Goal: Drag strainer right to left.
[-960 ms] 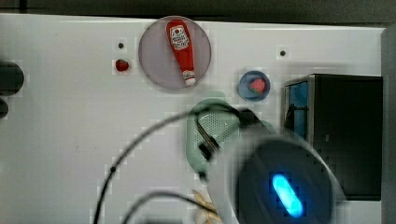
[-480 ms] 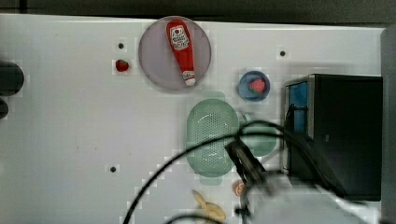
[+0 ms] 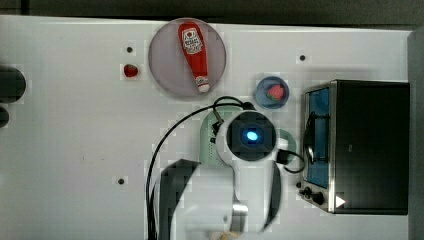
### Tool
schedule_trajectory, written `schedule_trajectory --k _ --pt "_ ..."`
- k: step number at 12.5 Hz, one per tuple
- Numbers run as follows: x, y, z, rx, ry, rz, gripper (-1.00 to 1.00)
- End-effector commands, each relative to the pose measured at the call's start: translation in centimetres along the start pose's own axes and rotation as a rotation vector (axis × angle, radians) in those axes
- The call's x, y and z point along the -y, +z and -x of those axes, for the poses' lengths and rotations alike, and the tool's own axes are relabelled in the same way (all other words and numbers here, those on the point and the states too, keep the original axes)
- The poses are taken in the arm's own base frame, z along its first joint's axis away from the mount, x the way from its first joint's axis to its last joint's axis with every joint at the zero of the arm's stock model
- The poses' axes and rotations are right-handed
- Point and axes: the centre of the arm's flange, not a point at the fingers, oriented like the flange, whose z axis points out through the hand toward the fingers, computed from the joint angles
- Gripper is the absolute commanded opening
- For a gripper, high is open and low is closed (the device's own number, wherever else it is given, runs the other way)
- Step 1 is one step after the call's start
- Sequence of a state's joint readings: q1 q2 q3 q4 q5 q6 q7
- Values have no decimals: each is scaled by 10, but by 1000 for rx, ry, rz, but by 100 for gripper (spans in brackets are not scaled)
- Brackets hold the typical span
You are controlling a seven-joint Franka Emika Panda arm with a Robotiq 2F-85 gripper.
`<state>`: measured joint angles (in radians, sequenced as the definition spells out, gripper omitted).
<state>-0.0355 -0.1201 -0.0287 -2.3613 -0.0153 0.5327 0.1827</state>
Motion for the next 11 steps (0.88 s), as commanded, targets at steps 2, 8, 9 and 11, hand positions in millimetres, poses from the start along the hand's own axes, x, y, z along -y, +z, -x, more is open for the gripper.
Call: schedule_trajectory --k 2,8,9,11 --pt "3 25 -7 -50 292 -83 100" --pt "34 135 -8 -44 441 -80 100" --pt "38 151 -5 -42 441 -76 100" --pt "46 174 0 -47 425 -96 100"
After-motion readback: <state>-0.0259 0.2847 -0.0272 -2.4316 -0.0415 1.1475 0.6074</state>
